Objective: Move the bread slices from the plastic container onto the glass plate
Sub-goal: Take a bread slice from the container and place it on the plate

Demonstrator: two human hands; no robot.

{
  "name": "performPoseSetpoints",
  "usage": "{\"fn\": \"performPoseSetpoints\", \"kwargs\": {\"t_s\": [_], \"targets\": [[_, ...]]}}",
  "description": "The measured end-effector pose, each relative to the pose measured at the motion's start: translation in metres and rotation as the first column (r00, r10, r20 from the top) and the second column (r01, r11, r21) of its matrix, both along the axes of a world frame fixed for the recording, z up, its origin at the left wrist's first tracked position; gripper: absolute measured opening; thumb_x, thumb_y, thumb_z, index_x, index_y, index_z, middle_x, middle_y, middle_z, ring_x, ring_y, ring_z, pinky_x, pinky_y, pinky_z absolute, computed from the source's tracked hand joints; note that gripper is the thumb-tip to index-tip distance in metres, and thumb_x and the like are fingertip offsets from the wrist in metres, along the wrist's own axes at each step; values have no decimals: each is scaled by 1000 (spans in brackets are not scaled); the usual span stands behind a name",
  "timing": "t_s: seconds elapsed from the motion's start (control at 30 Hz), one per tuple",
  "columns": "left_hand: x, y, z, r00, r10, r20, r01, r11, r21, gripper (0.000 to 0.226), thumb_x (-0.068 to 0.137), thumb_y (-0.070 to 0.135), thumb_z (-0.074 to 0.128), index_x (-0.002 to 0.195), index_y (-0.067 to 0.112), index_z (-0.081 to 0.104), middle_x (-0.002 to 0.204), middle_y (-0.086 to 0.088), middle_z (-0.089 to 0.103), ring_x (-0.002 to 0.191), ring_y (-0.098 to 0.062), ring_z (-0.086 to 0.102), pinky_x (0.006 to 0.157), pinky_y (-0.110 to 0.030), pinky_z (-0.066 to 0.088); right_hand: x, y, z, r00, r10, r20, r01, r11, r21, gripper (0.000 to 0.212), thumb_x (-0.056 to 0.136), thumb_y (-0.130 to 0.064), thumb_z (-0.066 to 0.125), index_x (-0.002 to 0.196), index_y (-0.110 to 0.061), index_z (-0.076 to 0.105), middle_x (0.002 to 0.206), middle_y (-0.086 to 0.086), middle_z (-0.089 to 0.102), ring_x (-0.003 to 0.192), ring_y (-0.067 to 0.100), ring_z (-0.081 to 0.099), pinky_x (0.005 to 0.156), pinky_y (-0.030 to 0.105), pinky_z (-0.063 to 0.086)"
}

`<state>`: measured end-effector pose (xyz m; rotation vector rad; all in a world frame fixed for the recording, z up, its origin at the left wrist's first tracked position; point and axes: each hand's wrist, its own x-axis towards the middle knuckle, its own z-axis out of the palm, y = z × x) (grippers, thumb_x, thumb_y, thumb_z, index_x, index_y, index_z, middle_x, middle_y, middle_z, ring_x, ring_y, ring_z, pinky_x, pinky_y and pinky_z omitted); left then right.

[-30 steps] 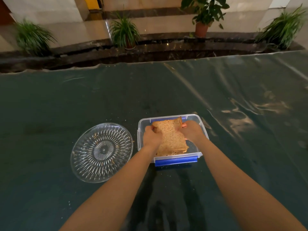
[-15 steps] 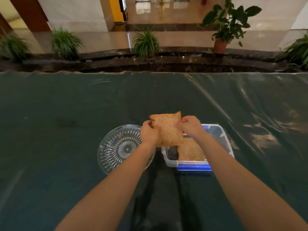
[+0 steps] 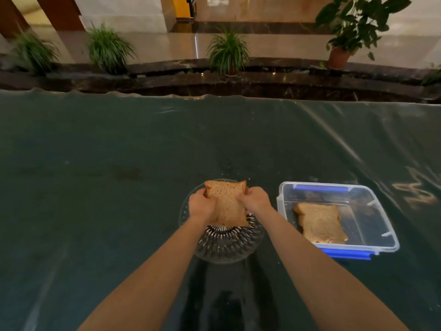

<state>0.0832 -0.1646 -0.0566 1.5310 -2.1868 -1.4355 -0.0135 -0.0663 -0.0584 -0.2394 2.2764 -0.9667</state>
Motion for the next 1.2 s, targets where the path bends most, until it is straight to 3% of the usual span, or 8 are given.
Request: {"fn": "performPoseSetpoints", "kwargs": {"t_s": [0.1,0.2,0.5,0.7,0.9,1.1,1.2], "targets": [[0,-12,-10,1000,-23,6,23,999,40,45,89,3,47,133,7,57,128,-11,65,109,-23,62,84,-27,47,3,-13,-12,1000,-2,-17,3,997,75,28,88,-22,57,99,0,70,105,15,71,97,29,67,74,32,50],[-3,-21,-18,996,-80,29,78,995,55,53,88,0,44,140,8,50,137,-12,58,122,-28,58,100,-33,49,5,-23,-23,999,-8,-54,14,992,127,30,92,-21,52,105,2,67,110,17,69,102,31,65,72,31,45],[-11,-32,-35,946,-289,146,295,955,-21,58,83,-3,44,140,3,47,134,-20,55,126,-35,51,106,-44,44,6,-37,-40,984,53,-167,-2,955,296,37,98,-24,43,116,4,59,121,22,61,111,34,60,95,44,52],[-5,-35,-36,958,-252,134,251,968,27,50,81,-3,46,131,-3,53,127,-26,57,121,-41,53,100,-49,48,8,-34,-43,977,81,-198,-17,953,304,40,97,-26,43,122,4,55,129,22,53,116,34,56,100,44,48],[-1,-37,-26,946,-273,177,279,960,-10,49,81,6,50,129,-2,51,132,-23,51,124,-41,50,103,-51,45,7,-30,-30,969,147,-201,-83,951,297,63,93,-30,53,145,-6,28,145,19,35,134,36,38,108,44,37],[-5,-35,-7,858,-387,337,439,894,-92,53,90,10,42,143,12,43,142,-17,37,133,-34,37,110,-46,39,-5,-18,-10,958,232,-166,-177,940,291,75,89,-34,58,149,-9,20,149,21,30,139,39,30,111,46,32],[-10,-27,7,800,-414,434,494,866,-84,52,90,13,41,143,10,42,142,-16,39,130,-34,40,108,-47,41,-16,-5,3,944,296,-144,-243,922,300,74,88,-36,59,148,-7,25,147,23,36,135,39,36,110,45,34]]}}
